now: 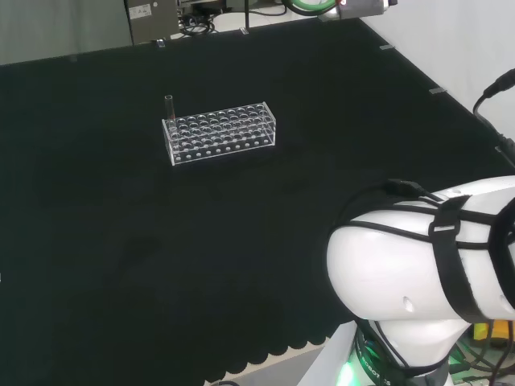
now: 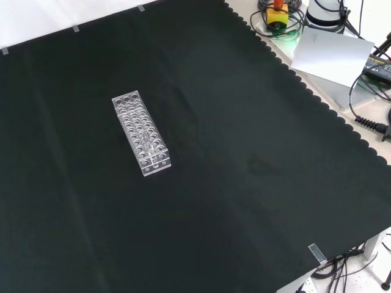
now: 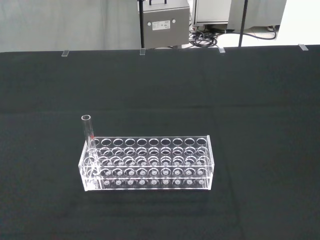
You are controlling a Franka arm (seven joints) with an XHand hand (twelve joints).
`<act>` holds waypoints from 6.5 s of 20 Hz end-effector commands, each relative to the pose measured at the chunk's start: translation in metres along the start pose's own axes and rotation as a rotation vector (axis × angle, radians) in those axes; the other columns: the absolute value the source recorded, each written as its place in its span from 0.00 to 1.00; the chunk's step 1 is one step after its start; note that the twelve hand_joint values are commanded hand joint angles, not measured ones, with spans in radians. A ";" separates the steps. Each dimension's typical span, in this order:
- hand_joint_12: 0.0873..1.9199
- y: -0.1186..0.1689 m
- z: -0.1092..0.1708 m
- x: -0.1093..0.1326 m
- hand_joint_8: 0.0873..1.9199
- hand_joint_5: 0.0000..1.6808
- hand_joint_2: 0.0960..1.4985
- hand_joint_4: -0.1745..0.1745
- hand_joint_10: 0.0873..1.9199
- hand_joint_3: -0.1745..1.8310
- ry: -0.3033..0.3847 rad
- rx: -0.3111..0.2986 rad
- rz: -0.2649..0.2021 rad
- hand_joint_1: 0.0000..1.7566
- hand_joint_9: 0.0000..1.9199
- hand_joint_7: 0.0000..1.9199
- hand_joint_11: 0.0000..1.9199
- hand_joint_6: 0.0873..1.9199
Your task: Pick up the test tube.
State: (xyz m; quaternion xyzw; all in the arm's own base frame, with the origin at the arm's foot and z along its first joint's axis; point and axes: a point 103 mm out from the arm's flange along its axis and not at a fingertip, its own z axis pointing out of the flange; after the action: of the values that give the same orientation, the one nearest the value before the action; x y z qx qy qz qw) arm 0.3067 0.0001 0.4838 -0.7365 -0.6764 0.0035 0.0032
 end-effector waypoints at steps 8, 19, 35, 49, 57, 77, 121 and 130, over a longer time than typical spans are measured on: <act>0.61 0.031 0.007 0.018 0.16 0.01 0.55 0.29 0.26 0.24 -0.009 0.021 -0.044 0.18 0.00 0.00 0.00 0.00; 0.67 0.105 0.046 0.043 0.26 0.03 0.58 0.28 0.33 0.19 -0.004 0.108 -0.121 0.20 0.00 0.00 0.00 0.00; 0.75 0.191 0.114 0.081 0.42 0.07 0.59 0.24 0.44 0.16 -0.038 0.226 -0.213 0.24 0.00 0.00 0.00 0.00; 0.78 0.230 0.180 0.124 0.45 0.11 0.60 0.21 0.48 0.16 -0.084 0.326 -0.251 0.26 0.02 0.04 0.00 0.00; 0.81 0.245 0.203 0.133 0.45 0.13 0.60 0.20 0.49 0.16 -0.112 0.355 -0.250 0.28 0.05 0.08 0.00 0.00; 0.82 0.289 0.265 0.134 0.45 0.25 0.59 0.11 0.45 0.16 -0.250 0.480 -0.234 0.34 0.17 0.24 0.03 0.00; 0.77 0.281 0.289 0.161 0.41 0.36 0.49 0.00 0.33 0.28 -0.148 0.450 -0.233 0.48 0.45 0.58 0.13 0.34; 0.67 0.281 0.291 0.164 0.23 0.73 0.53 0.10 0.21 0.25 -0.007 0.255 -0.153 0.66 0.70 0.83 0.33 0.28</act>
State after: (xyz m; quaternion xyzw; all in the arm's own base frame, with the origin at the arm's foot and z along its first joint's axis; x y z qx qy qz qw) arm 0.5964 0.1373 0.1877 -0.6378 -0.7398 0.1871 0.1044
